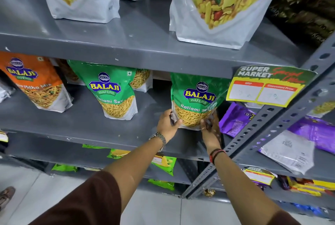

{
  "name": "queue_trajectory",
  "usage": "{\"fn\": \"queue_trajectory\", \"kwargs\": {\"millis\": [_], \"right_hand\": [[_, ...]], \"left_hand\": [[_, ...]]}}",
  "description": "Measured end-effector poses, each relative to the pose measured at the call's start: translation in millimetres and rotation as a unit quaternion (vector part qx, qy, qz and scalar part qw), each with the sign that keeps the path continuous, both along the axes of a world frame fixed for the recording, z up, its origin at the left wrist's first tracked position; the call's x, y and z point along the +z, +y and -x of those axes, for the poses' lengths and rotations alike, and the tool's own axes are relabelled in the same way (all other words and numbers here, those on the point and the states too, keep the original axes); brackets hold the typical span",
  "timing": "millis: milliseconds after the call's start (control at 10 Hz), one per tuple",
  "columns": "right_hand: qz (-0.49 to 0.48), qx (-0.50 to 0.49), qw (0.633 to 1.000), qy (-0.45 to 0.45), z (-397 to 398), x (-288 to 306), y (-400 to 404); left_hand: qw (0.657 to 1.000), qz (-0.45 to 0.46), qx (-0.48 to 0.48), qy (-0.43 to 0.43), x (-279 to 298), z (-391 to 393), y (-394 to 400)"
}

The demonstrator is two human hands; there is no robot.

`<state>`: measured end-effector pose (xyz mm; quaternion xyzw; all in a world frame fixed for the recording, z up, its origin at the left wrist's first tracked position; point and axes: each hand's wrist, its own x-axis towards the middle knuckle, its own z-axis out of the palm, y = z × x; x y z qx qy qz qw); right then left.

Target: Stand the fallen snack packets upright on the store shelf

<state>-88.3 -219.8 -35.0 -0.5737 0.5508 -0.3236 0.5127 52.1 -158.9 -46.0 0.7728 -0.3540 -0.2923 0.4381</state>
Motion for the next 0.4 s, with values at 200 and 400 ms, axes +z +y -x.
{"fn": "queue_trajectory", "kwargs": {"millis": [200,400], "right_hand": [[0.114,0.090,0.989,0.013,9,35,63],[0.402,0.170,0.896,-0.087,13,127,112]], "left_hand": [[0.954,0.185,0.032,-0.232,38,-4,60],[0.828,0.357,0.055,-0.430,132,-18,132]]}}
